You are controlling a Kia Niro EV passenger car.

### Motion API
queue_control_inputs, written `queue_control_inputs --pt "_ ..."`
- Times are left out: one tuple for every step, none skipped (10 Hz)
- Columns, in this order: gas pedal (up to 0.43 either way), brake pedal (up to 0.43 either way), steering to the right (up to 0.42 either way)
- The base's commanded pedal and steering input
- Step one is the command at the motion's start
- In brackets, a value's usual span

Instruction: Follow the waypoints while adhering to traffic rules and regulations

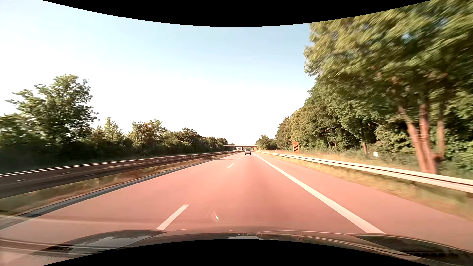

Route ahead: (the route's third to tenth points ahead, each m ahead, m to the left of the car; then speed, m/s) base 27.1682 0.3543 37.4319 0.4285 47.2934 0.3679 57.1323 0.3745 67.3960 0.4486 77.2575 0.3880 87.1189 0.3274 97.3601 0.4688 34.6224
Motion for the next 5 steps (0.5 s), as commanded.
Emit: queue_control_inputs --pt "0.331 0.006 0.000" --pt "0.319 0.006 0.000" --pt "0.311 0.006 0.000" --pt "0.287 0.006 0.000" --pt "0.280 0.006 -0.001"
